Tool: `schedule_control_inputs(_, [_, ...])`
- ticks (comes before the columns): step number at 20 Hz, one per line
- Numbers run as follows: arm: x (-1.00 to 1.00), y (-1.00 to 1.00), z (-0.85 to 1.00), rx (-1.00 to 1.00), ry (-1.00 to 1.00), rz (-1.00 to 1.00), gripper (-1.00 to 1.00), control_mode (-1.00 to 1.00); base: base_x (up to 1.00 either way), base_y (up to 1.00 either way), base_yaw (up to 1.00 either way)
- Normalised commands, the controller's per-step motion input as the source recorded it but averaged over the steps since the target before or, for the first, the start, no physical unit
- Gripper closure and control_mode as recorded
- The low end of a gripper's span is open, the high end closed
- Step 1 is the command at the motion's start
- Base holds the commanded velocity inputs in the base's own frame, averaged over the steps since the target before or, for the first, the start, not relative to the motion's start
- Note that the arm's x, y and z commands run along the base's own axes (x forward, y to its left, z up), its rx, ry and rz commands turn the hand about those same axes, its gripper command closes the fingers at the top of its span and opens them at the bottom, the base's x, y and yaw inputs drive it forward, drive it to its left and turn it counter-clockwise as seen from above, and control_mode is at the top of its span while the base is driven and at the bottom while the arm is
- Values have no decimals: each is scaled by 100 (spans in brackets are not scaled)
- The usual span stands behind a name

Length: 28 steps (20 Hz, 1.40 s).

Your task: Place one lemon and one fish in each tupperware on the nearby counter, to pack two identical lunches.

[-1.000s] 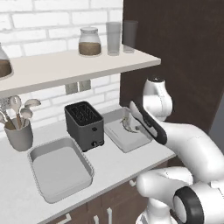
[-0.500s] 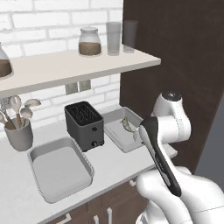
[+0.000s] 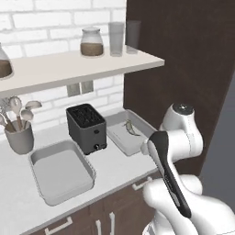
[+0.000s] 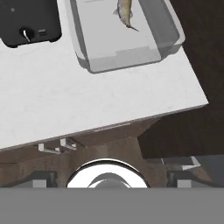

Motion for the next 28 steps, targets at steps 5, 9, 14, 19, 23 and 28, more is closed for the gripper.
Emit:
schedule_control_inputs(5, [0,0,0,0,0,0,-100,100,-100,0,0])
schedule_control_inputs(9, [0,0,0,0,0,0,-100,100,-100,0,-17])
schedule_control_inputs(14, [0,0,0,0,0,0,-100,100,-83,0,-59])
schedule_control_inputs(19, [0,0,0,0,0,0,-100,100,-34,-43,-64])
schedule_control_inputs(23, [0,0,0,0,0,0,-100,100,0,-85,-66])
schedule_control_inputs(28, [0,0,0,0,0,0,-100,100,12,-99,-59])
